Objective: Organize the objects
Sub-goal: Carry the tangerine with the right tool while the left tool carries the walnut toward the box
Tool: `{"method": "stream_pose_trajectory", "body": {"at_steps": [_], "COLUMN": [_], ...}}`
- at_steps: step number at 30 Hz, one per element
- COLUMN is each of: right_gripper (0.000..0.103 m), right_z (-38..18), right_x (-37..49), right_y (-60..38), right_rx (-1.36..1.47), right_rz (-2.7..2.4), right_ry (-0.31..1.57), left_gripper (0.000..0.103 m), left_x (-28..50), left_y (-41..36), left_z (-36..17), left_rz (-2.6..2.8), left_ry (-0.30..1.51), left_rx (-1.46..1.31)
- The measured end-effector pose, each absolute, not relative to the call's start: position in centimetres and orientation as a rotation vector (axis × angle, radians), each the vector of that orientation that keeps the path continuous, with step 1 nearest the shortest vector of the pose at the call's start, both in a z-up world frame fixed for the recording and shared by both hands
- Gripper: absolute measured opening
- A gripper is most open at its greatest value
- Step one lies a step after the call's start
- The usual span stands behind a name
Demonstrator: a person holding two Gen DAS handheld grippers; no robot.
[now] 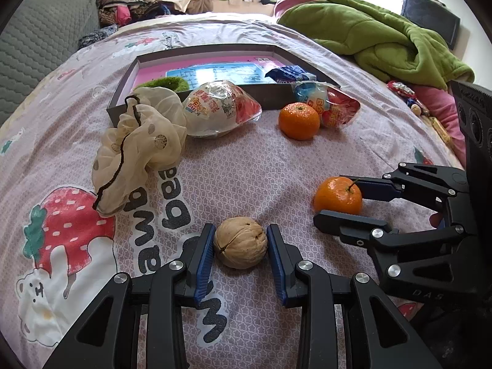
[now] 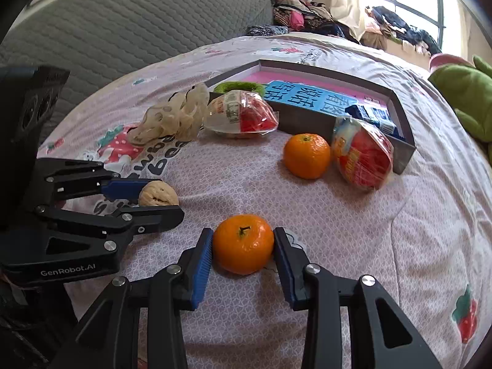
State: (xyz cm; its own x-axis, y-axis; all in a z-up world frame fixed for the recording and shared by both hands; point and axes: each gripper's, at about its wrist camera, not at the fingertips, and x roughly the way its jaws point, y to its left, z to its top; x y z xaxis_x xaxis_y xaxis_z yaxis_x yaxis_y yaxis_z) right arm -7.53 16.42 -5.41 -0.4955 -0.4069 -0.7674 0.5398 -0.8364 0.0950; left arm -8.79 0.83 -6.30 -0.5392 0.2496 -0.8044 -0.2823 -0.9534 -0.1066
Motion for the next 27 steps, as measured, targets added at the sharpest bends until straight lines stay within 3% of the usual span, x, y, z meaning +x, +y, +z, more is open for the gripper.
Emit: {"method": "stream_pose_trajectory", "body": {"at_steps": [11, 27], "right_gripper": [0.039, 0.039], "right_z": [-5.0, -4.5], "right_x": [-8.4, -8.5], "right_y": [18.6, 19.3], "right_rx": [1.155, 1.141], "right_rz": [-2.352, -2.395], "right_ry": [0.060, 0.028], "left_gripper": [0.035, 0.035], "left_x": [-8.7, -7.9], "left_y": [0.5, 0.4], "left_z": [-5.8, -4.4], "left_rz": [2.514, 2.558], "left_ry": [0.029, 0.043], "left_rx": [-1.282, -1.227]}}
